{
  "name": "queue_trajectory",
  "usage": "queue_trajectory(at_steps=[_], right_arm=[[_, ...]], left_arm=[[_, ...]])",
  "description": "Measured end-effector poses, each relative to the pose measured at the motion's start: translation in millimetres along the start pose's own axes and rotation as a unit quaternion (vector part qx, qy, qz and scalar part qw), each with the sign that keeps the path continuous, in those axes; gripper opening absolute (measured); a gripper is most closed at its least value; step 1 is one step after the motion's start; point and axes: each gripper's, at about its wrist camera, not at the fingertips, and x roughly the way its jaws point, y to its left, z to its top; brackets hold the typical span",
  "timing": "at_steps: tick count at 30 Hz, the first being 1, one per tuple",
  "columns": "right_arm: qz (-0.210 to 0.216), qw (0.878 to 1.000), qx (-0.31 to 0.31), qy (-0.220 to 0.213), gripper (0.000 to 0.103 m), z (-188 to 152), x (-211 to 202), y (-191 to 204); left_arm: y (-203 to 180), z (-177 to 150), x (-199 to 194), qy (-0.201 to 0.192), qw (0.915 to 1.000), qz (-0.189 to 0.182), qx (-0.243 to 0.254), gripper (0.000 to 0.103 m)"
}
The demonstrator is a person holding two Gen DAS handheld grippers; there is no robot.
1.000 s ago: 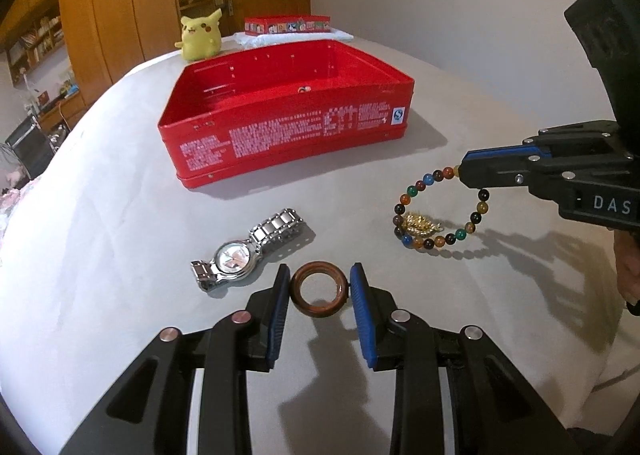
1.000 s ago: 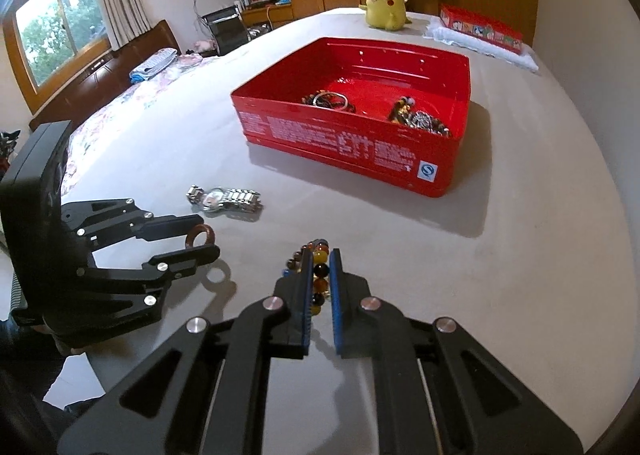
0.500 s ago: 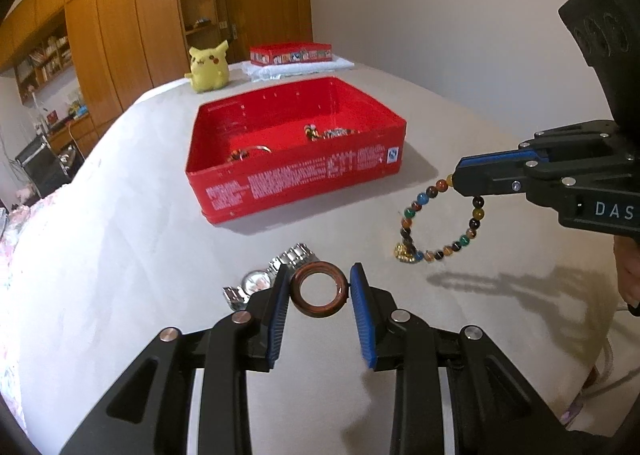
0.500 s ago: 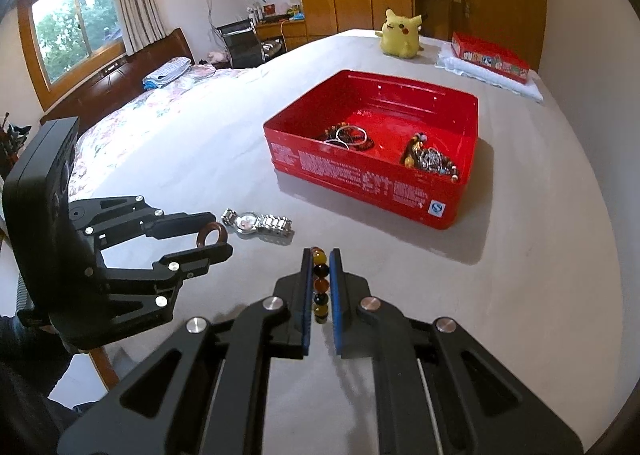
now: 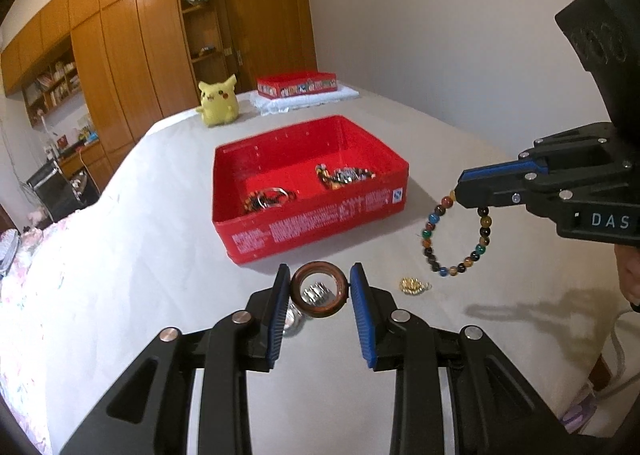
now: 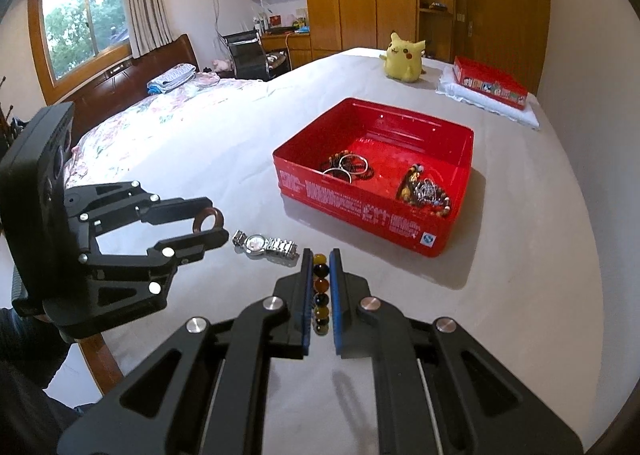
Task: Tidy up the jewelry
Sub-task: 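Carry the ring and bead bracelet into the red tray and open both tools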
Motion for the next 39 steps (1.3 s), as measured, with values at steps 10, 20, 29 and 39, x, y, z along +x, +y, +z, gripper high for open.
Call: queue_trajectory(at_steps=[10,20,29,39], right_arm=[[-0.008,1.000,-0.004,-0.009,0.006,20.5,-7.6,-9.3],[-0.019,1.000,-0.010,-0.013,0.006,51.4,-6.7,-25.5],[-0.030,0.999,-0.019,-0.019,0.006,80.2,-0.8,-36.8],[-0.040,0.999,-0.014,-0.016,0.006,107.9,20.8,-52.9]], left_arm=[[9.0,27.6,-7.9,-0.019,0.9997,0.007,0.014,0.030],[16.3,61.9,5.8,-0.027,0.9990,0.018,0.030,0.030],[22.8,90.4,23.9,-0.031,0.9982,0.030,0.042,0.030],[40.9,113.7,49.8,-0.024,0.9980,0.036,0.047,0.030]])
